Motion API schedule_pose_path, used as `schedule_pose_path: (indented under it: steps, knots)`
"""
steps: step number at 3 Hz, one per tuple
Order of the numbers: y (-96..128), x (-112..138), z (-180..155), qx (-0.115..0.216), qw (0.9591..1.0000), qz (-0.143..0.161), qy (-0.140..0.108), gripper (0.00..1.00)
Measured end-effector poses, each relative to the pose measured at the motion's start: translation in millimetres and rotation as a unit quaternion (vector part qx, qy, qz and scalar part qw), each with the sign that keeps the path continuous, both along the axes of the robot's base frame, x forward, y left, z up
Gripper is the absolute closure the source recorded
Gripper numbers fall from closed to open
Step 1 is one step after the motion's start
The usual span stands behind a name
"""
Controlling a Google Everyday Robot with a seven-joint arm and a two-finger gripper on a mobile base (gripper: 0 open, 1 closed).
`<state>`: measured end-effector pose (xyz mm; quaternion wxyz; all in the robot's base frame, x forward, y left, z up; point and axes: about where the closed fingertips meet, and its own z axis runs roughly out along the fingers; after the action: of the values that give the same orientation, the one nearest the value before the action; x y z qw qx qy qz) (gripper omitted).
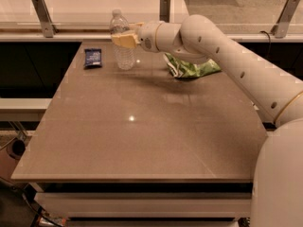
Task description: Move water bottle near rxbar blueberry
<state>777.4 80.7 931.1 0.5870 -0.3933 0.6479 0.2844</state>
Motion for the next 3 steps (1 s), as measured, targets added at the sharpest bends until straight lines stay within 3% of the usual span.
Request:
schedule_pose_path:
  steps: [3]
  knots:
    - [0.1,10.3,-11.6,0.009,0.9999,-0.005,0.010,1.00]
